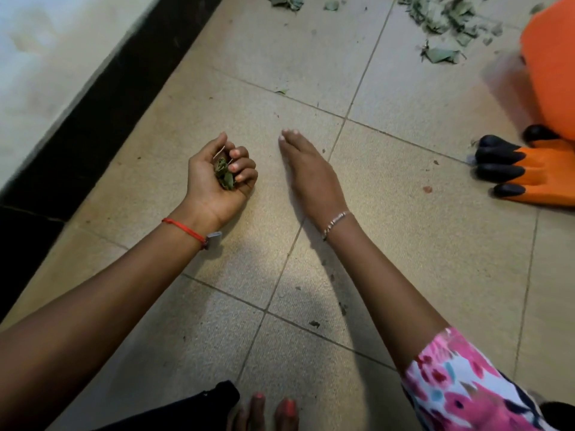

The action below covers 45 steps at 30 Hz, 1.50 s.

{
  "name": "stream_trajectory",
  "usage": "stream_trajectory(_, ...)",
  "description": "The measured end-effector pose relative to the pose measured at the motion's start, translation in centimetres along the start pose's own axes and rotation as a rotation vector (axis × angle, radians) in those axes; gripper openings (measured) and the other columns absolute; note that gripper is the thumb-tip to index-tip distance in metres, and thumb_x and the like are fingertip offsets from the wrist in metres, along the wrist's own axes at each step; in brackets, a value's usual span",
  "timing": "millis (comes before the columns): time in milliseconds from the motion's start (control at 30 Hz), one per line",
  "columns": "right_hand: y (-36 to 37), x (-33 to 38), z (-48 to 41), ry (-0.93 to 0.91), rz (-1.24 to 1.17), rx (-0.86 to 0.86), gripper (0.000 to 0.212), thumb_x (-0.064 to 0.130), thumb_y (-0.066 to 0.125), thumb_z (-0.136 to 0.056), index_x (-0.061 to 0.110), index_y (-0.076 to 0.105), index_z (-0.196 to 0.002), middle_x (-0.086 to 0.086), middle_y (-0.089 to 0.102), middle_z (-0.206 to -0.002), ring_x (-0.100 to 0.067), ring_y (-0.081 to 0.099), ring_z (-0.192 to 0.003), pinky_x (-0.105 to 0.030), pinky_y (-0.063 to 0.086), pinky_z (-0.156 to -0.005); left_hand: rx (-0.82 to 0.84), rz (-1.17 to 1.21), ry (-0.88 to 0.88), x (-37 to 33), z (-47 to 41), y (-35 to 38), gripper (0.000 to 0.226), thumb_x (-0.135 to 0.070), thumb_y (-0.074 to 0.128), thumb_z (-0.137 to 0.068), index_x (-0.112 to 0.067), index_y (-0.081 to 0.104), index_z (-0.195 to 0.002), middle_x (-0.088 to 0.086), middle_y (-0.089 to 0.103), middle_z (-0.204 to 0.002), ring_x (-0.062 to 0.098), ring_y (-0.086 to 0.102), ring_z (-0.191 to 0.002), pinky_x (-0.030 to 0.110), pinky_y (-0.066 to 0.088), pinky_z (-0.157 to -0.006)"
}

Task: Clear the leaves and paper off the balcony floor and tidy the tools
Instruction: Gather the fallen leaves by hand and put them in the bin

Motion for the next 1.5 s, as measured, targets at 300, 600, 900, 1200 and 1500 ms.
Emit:
stream_trajectory(300,-3.5,-1.8,3.4,-0.178,0.174,-0.157,0.014,-0.013,0.064,-0.067,0.0,0.066,-0.069,-0.013,0.063,-0.071,-0.027,0.061,-0.068,-0.028,0.051,-0.053,0.023,-0.013,-0.05,1.9,-1.4,1.5,0.031,-0.024,0.042,-0.096,-0.015,0.044,-0.066,-0.003,0.045,-0.057,0.007,0.038,-0.042,0.017,0.033,-0.038)
stream_trajectory(600,-7.2,-6.9,-1.5,0.524,-0.558,-0.443,0.012,-0.003,0.07,-0.077,0.001,0.074,-0.087,-0.01,0.073,-0.084,-0.012,0.067,-0.077,-0.018,0.054,-0.073,0.103,0.068,-0.078,3.6,-3.0,5.8,0.03,-0.023,0.048,-0.094,0.001,0.065,-0.088,0.02,0.068,-0.095,0.027,0.069,-0.079,0.028,0.06,-0.068)
stream_trajectory(900,-9.5,-1.5,-2.6,0.088,-0.415,-0.529,0.017,-0.006,0.072,-0.07,0.002,0.074,-0.085,-0.009,0.072,-0.088,-0.012,0.065,-0.084,-0.017,0.048,-0.083,0.17,0.002,-0.091,6.1,-7.6,10.8,0.031,-0.026,0.04,-0.097,-0.006,0.063,-0.091,0.016,0.07,-0.098,0.026,0.069,-0.091,0.033,0.057,-0.081)
stream_trajectory(1200,-12.6,-16.6,-6.5,0.45,-0.284,-0.643,0.053,0.038,0.058,-0.09,0.006,0.045,-0.13,-0.011,0.039,-0.135,-0.022,0.037,-0.128,-0.01,0.031,-0.096,0.081,-0.112,-0.036,6.1,-13.0,13.4,0.035,-0.02,0.041,-0.097,-0.015,0.042,-0.063,-0.004,0.043,-0.044,0.003,0.041,-0.031,0.012,0.028,-0.029)
stream_trajectory(1500,-10.5,-22.1,-13.3,0.548,0.053,-0.252,0.108,0.076,0.038,-0.08,0.004,-0.004,-0.149,-0.019,-0.003,-0.157,-0.028,-0.006,-0.146,-0.039,-0.004,-0.118,0.096,-0.564,0.3,1.5,-18.4,16.2,0.039,-0.019,0.043,-0.097,-0.015,0.037,-0.059,-0.005,0.032,-0.037,0.006,0.022,-0.029,0.012,0.017,-0.031)
Point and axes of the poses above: each hand's wrist, its own z-axis away from the middle knuckle, its own y-axis out of the palm, x = y × z, the point moved 7 cm from there along -z, towards the middle knuckle
